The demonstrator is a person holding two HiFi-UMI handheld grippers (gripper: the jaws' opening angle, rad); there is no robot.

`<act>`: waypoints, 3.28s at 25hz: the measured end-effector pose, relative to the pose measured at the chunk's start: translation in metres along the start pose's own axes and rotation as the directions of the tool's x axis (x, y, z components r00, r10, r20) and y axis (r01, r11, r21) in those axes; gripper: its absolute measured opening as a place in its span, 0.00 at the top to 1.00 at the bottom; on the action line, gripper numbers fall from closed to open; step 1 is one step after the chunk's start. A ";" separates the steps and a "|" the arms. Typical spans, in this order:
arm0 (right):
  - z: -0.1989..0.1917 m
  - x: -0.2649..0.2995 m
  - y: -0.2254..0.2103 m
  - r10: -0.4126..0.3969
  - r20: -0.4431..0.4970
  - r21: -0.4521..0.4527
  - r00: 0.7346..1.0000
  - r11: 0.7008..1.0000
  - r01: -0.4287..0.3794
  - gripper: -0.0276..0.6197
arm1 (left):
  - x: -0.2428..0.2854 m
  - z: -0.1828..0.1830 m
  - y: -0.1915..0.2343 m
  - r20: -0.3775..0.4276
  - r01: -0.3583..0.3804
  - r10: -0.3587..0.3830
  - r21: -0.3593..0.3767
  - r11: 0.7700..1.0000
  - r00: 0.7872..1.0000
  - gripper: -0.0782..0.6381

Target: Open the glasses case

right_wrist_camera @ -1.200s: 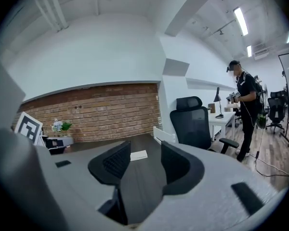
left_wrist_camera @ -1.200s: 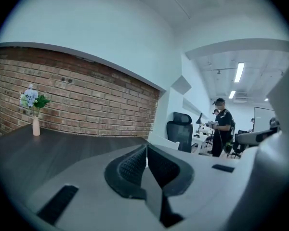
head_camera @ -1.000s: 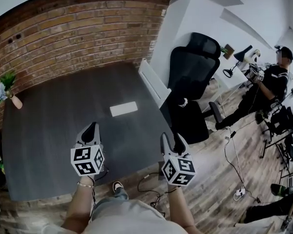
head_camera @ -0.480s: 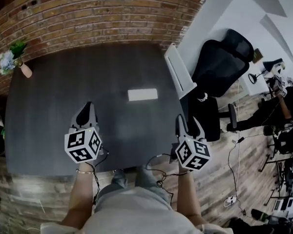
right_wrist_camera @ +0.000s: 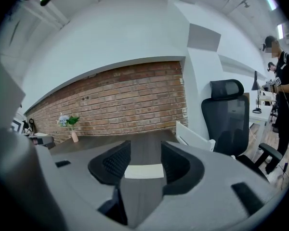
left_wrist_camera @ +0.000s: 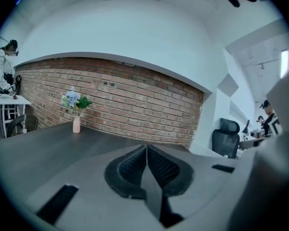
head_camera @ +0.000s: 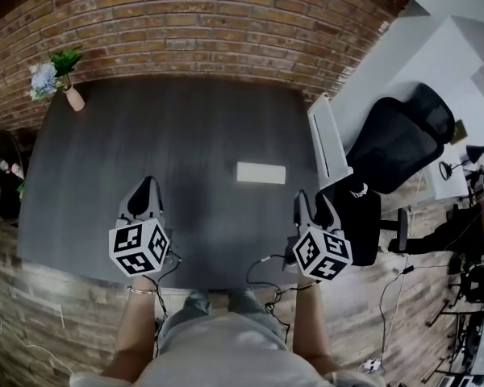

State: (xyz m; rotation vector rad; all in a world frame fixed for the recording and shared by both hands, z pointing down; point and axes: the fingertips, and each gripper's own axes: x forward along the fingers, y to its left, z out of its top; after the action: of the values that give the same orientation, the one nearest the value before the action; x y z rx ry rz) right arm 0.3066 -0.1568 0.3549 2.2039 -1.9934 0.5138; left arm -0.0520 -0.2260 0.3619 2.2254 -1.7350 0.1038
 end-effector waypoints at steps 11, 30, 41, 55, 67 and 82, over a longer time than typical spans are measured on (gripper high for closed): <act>-0.036 0.045 -0.034 0.026 -0.106 -0.016 0.994 0.999 -0.028 0.65 | 0.045 -0.058 -0.052 -0.114 0.037 -0.037 -0.006 0.999 0.993 0.88; -0.129 0.143 -0.059 0.129 -0.283 -0.106 0.950 0.981 -0.165 0.65 | 0.139 -0.195 -0.159 -0.373 0.229 -0.194 0.051 0.972 0.907 0.88; -0.143 0.165 -0.056 0.193 -0.323 -0.149 0.926 0.956 -0.252 0.63 | 0.163 -0.228 -0.181 -0.515 0.249 -0.169 0.090 0.964 0.840 0.88; -0.153 0.176 -0.059 0.230 -0.349 -0.167 0.908 0.939 -0.302 0.61 | 0.177 -0.238 -0.183 -0.574 0.229 -0.120 0.120 0.966 0.810 0.88; -0.164 0.180 -0.051 0.261 -0.385 -0.201 0.885 0.912 -0.357 0.53 | 0.181 -0.243 -0.181 -0.592 0.213 -0.111 0.106 0.971 0.798 0.88; -0.176 0.188 -0.042 0.224 -0.427 -0.369 0.876 0.841 -0.395 0.48 | 0.180 -0.242 -0.181 -0.589 0.208 -0.110 0.101 0.973 0.801 0.88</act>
State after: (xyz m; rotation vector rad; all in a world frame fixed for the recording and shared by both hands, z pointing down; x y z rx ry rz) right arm 0.3323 -0.2733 0.5873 1.3972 -2.0169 0.4087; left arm 0.2004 -0.2851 0.5995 2.1197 -1.2292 0.8236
